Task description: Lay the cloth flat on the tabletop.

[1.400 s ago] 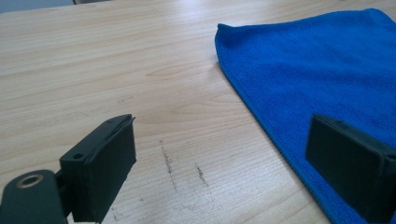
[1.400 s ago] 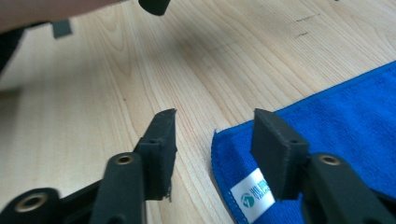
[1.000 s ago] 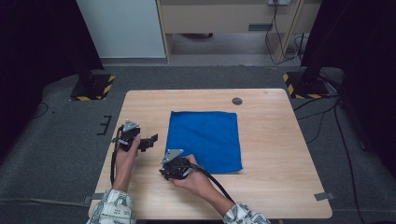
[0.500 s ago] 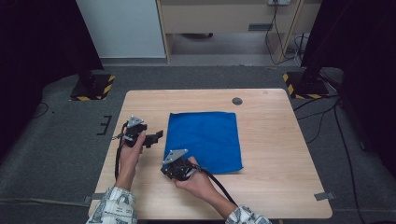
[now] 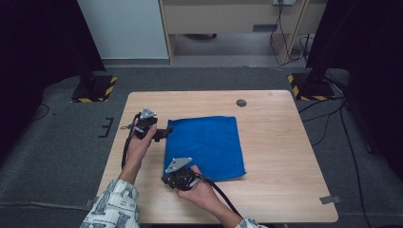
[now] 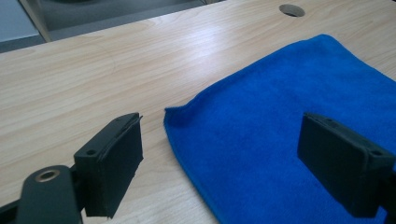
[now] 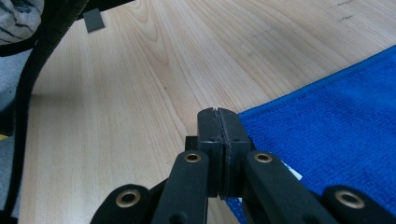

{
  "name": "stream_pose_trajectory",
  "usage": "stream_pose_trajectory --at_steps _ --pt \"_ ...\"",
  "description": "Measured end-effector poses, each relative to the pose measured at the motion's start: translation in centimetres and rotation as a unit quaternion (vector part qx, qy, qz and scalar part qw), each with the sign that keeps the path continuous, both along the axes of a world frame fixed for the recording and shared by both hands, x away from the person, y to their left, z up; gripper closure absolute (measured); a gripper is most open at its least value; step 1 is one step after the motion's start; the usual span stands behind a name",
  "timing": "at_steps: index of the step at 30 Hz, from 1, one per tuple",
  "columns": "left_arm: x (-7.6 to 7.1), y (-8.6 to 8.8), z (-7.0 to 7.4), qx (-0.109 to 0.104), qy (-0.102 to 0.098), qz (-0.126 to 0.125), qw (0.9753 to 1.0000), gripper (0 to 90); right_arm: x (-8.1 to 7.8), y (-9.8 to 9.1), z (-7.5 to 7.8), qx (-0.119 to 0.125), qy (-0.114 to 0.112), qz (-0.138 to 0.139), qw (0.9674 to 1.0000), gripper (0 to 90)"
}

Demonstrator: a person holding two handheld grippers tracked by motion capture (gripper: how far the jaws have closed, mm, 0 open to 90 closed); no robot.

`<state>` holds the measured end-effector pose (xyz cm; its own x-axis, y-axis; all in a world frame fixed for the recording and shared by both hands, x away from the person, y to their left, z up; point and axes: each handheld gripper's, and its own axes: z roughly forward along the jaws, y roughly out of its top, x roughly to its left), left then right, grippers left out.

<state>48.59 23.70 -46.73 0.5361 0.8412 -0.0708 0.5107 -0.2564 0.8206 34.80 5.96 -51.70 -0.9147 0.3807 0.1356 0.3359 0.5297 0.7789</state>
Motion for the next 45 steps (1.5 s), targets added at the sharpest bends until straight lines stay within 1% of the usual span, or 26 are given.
stream_pose_trajectory --at_steps 1,2,4,5,9,12,14,18,21,23,26,28,30,31,33,35,39,43,45 --pt "0.0 -0.2 0.1 -0.002 -0.004 0.002 1.0000 13.6 0.0 0.0 0.1 -0.001 -0.002 -0.001 1.0000 89.3" --pt "0.0 -0.3 0.3 -0.002 -0.004 0.001 1.0000 14.1 -0.1 0.1 0.2 0.001 -0.002 -0.005 1.0000 89.3" --pt "0.1 -0.6 0.3 0.005 -0.001 -0.009 0.9999 13.8 -0.3 0.1 0.5 0.002 -0.004 -0.001 1.0000 89.3" --pt "0.3 -0.6 0.2 0.012 0.003 -0.008 0.9999 13.8 -0.4 0.2 0.6 0.001 -0.006 0.001 1.0000 89.3" --pt "0.7 -0.2 -0.2 0.020 0.005 -0.008 0.9998 13.8 -0.6 0.3 0.7 -0.001 -0.008 -0.002 1.0000 89.3" --pt "0.8 0.0 -0.2 0.027 0.004 -0.015 0.9995 13.8 -0.5 0.2 0.5 0.008 -0.003 -0.008 0.9999 89.3" --pt "0.9 0.2 -0.2 0.032 0.003 -0.015 0.9994 13.8 -0.4 0.3 0.3 0.011 -0.001 -0.010 0.9999 89.3" --pt "1.6 0.9 -0.4 0.029 0.002 -0.011 0.9995 13.8 0.0 0.8 -0.2 0.020 0.008 -0.022 0.9995 89.3" --pt "1.9 1.1 -0.7 0.020 0.001 -0.006 0.9998 13.8 0.2 1.1 -0.2 0.019 0.000 -0.026 0.9995 89.3" --pt "2.0 1.1 -1.0 0.023 0.007 -0.007 0.9997 13.8 0.3 1.2 -0.1 0.021 0.001 -0.031 0.9993 89.3" --pt "2.3 1.1 -1.4 0.027 0.006 -0.011 0.9995 13.8 0.3 1.2 0.0 0.020 0.001 -0.032 0.9993 89.3" --pt "2.5 1.0 -1.8 0.029 0.010 -0.008 0.9995 13.9 0.3 1.1 -0.1 0.020 -0.003 -0.033 0.9993 89.3" --pt "2.5 0.8 -1.9 0.036 0.016 -0.007 0.9992 13.9 0.2 1.0 -0.2 0.018 -0.001 -0.035 0.9992 89.2" --pt "2.5 0.6 -1.9 0.040 0.016 -0.007 0.9991 14.0 0.1 0.9 -0.4 0.014 -0.003 -0.035 0.9993 89.2" --pt "2.5 0.5 -2.0 0.047 0.013 -0.008 0.9988 15.5 -0.1 0.8 -0.6 0.011 -0.004 -0.034 0.9994 89.2" --pt "2.7 0.4 -2.1 0.044 0.013 -0.001 0.9990 17.7 -0.1 0.7 -0.7 0.011 -0.006 -0.036 0.9993 89.2" --pt "3.1 0.4 -2.7 0.048 0.015 0.009 0.9987 21.6 0.0 0.5 -0.6 0.010 -0.007 -0.038 0.9992 89.2" --pt "3.4 0.8 -2.9 0.042 0.011 0.023 0.9988 27.5 -0.1 0.5 -0.6 0.007 -0.009 -0.038 0.9992 89.1" --pt "3.3 0.8 -2.8 0.052 0.008 0.023 0.9984 27.6 -0.1 0.4 -0.7 0.003 -0.009 -0.036 0.9993 89.1"
